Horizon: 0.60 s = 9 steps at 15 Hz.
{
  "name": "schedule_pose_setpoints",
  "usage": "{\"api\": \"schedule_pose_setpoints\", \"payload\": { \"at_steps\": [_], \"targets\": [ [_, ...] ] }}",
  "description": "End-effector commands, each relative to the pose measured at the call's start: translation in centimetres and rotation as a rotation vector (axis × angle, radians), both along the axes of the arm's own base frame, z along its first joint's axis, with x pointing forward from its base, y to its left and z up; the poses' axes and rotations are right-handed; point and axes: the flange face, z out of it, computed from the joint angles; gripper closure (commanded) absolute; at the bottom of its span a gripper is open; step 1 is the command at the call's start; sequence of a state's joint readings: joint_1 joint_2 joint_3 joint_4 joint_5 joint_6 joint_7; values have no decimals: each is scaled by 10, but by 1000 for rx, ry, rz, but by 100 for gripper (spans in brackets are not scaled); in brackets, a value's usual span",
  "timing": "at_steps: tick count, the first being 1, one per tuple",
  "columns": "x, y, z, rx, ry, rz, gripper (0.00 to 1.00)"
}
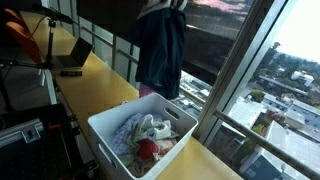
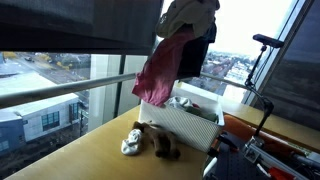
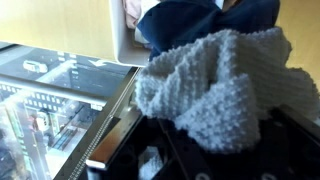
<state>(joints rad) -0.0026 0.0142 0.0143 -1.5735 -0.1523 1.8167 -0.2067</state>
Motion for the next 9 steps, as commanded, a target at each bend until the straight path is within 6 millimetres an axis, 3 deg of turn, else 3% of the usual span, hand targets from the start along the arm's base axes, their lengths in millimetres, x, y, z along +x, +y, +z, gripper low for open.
{"api": "schedule_pose_setpoints", "payload": {
  "at_steps": [1, 3, 5, 9],
  "targets": [
    [-1, -31, 61, 18, -52, -26, 100],
    [-2, -51, 75, 21, -71, -51, 100],
    [1, -69, 76, 31, -73, -73, 100],
    [16, -105, 28, 47, -17, -119, 100]
  ]
}}
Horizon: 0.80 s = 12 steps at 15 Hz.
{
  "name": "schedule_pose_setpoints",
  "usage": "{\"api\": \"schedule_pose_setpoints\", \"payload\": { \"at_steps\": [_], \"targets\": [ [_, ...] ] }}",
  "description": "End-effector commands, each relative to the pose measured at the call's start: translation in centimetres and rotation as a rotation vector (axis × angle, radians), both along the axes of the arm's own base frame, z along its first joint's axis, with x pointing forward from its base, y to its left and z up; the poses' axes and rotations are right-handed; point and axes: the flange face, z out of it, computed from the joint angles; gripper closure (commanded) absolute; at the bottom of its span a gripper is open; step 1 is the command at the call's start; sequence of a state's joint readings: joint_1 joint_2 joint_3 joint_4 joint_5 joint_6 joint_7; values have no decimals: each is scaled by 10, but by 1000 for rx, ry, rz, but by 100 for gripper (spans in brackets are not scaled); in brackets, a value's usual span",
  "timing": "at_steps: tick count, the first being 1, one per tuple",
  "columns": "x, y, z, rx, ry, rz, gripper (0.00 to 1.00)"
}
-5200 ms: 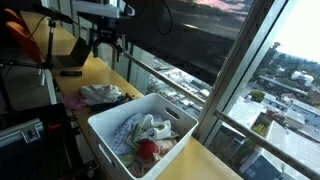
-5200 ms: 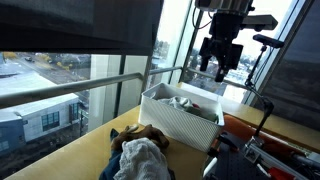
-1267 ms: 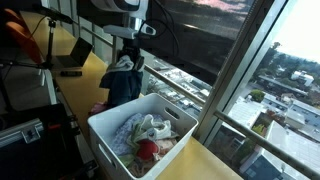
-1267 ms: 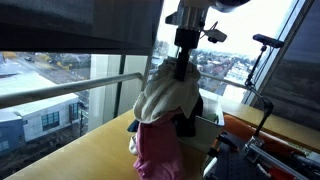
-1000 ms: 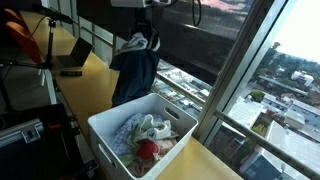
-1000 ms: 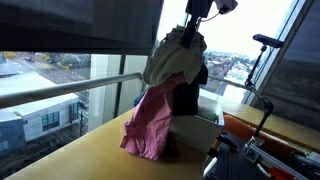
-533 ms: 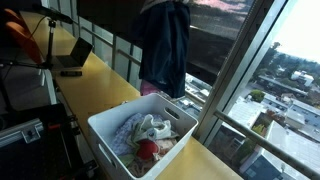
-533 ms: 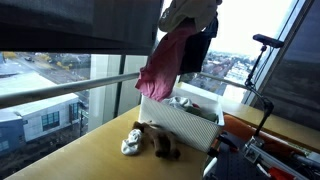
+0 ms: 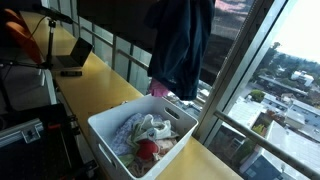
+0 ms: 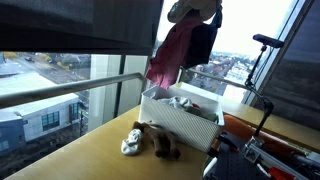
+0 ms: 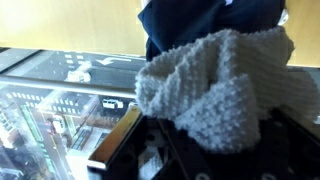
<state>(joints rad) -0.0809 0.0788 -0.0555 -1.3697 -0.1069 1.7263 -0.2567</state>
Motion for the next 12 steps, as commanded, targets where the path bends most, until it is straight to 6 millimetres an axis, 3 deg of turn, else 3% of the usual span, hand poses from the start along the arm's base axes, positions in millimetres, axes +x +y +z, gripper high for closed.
{"api": "schedule_pose_setpoints", "payload": {
  "at_steps": [1, 7, 12],
  "targets": [
    [16, -30, -40, 40, 54, -17, 100],
    [29, -43, -145, 95, 209, -43, 100],
    [27, -42, -221, 112, 314, -35, 100]
  ]
}}
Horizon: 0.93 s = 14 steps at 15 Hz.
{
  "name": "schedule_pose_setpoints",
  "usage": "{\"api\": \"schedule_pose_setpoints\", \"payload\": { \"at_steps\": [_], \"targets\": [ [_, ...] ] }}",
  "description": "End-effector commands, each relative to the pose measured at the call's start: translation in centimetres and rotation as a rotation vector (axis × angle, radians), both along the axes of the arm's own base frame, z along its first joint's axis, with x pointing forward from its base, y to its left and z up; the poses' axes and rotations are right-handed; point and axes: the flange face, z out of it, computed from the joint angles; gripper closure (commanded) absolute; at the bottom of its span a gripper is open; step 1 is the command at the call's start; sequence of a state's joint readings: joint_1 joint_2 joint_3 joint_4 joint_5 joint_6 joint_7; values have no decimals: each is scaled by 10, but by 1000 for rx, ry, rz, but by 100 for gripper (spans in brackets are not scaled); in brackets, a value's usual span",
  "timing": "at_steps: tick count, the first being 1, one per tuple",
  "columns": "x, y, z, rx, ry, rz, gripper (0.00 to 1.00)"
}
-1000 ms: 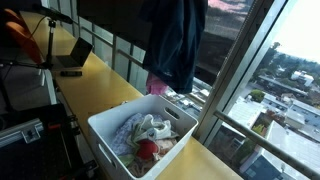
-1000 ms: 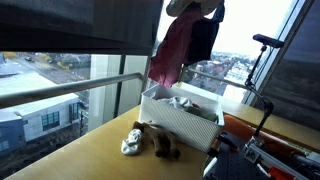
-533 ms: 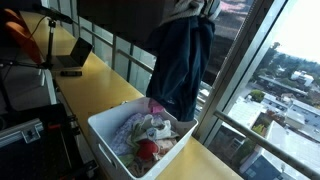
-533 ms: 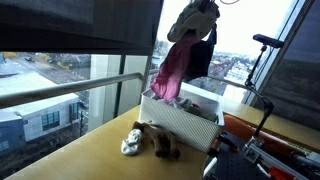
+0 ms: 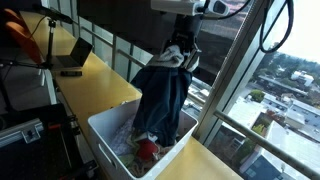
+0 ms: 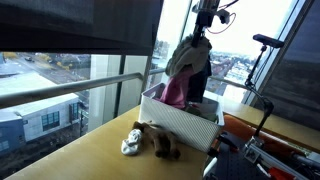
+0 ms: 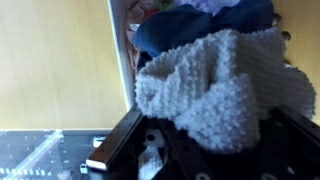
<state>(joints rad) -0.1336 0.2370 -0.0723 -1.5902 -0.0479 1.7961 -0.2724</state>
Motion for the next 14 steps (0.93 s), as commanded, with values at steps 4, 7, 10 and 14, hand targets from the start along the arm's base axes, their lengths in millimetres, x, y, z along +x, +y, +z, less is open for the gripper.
{"api": "schedule_pose_setpoints", "payload": {
  "at_steps": [4, 7, 10, 14],
  "targets": [
    [-15, 5, -55, 18, 67, 30, 60],
    [-21, 17, -54, -1, 70, 45, 39],
    [-24, 35, -38, -26, 45, 81, 18],
    [-34, 88, -31, -70, 2, 211, 0]
  ]
}}
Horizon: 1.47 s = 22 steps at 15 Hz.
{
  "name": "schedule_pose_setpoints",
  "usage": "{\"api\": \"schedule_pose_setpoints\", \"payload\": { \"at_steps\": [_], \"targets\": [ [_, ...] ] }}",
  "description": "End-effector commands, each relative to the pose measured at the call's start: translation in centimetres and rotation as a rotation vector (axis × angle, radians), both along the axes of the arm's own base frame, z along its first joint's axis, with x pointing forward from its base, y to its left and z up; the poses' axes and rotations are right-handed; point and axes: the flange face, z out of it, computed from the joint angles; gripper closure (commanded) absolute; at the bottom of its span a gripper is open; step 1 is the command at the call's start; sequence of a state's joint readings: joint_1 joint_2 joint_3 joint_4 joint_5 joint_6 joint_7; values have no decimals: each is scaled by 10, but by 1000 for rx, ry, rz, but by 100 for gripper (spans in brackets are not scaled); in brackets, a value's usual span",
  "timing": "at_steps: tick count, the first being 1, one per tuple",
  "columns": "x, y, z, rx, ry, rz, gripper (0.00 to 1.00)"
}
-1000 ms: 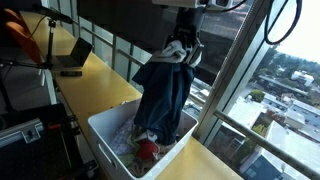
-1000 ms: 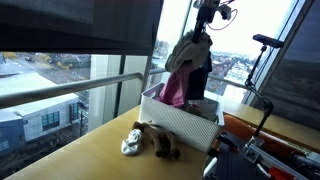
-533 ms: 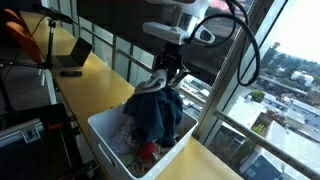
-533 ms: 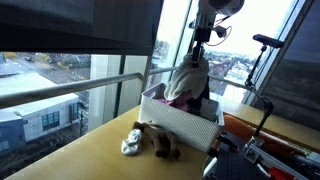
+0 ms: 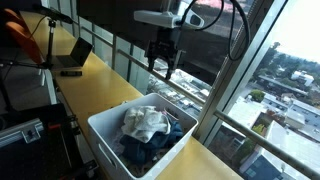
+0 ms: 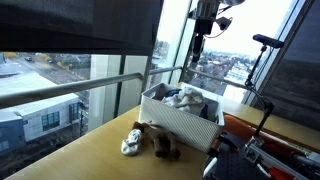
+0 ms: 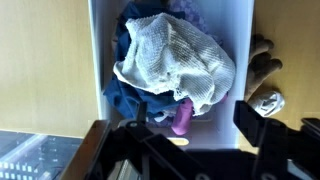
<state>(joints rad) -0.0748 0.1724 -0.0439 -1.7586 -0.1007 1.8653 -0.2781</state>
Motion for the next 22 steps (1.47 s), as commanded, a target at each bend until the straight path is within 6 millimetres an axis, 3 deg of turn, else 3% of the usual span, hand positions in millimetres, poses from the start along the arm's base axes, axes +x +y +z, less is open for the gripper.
{"api": "schedule_pose_setpoints", "payload": {
  "at_steps": [1, 6, 9, 10, 13, 16, 22],
  "targets": [
    [-20, 53, -2, -44, -39, 155, 0],
    [-42, 122, -49, -69, 54, 432, 0],
    [-51, 151, -57, -103, 104, 584, 0],
    [-43, 140, -63, -73, 103, 490, 0],
    [-47, 154, -65, -84, 114, 552, 0],
    [-47, 148, -68, -78, 121, 567, 0],
    [-32, 174, -82, -89, 37, 880, 0]
  ]
}}
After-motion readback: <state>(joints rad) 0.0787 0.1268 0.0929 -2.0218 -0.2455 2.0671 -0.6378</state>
